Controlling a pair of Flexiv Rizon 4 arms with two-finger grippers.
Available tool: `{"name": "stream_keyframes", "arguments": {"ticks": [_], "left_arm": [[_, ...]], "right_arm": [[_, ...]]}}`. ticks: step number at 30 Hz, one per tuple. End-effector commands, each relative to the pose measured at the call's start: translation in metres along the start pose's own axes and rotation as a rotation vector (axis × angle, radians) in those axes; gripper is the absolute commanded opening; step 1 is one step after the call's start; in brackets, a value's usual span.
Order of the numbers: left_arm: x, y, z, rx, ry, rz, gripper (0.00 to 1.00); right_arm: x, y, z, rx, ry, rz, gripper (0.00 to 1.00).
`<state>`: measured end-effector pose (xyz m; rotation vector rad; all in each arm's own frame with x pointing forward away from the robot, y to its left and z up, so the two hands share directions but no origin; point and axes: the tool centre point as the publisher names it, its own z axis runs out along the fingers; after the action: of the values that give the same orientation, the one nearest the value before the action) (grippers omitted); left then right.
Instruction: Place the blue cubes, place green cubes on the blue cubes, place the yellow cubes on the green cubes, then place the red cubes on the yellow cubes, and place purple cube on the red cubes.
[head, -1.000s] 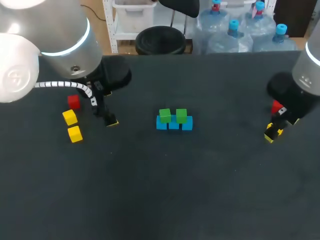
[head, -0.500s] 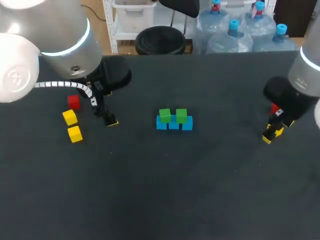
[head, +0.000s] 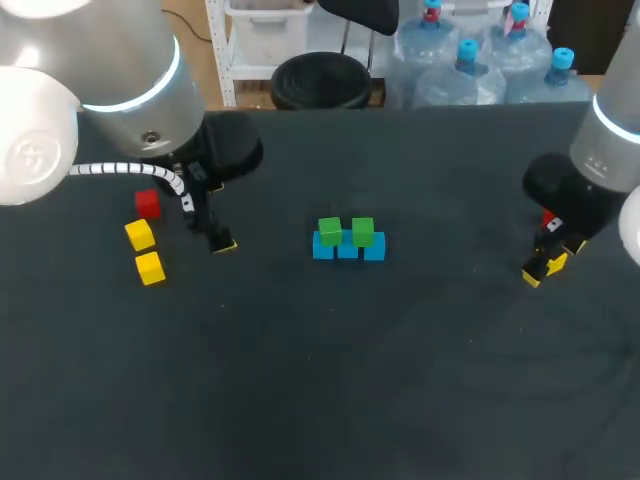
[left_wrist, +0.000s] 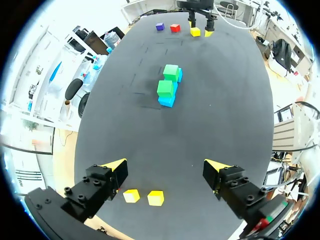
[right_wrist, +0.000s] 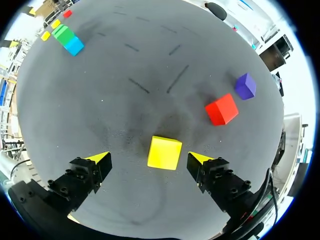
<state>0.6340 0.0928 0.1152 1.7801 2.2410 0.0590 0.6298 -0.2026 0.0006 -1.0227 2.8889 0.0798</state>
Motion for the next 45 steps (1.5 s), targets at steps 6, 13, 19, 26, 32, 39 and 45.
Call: {"name": "stream_keyframes", "arguments": {"ticks": [6,13,19,26,32,39,45], "left_arm": [[0.000,0.000,0.000,0.000,0.000,0.001,1.00],[0.000,0.000,0.000,0.000,0.000,0.001,1.00],[0.000,0.000,0.000,0.000,0.000,0.001,1.00],[0.000,0.000,0.000,0.000,0.000,0.001,1.00],[0.000,0.000,0.000,0.000,0.000,0.001,1.00],[0.000,0.000,0.000,0.000,0.000,0.001,1.00],[0.000,0.000,0.000,0.000,0.000,0.001,1.00]], "right_arm": [[0.000,0.000,-0.001,0.006,0.000,-0.004,0.98],[0.002,-0.001,-0.003,0.014,-0.003,0.000,1.00],[0.003,0.000,-0.008,0.019,-0.008,0.003,1.00],[-0.002,0.012,-0.036,0.046,-0.056,-0.023,1.00],[-0.008,0.024,-0.085,0.106,-0.153,-0.055,1.00],[-0.008,0.032,-0.131,0.188,-0.245,-0.074,1.00],[-0.007,0.036,-0.138,0.204,-0.262,-0.080,1.00]]}}
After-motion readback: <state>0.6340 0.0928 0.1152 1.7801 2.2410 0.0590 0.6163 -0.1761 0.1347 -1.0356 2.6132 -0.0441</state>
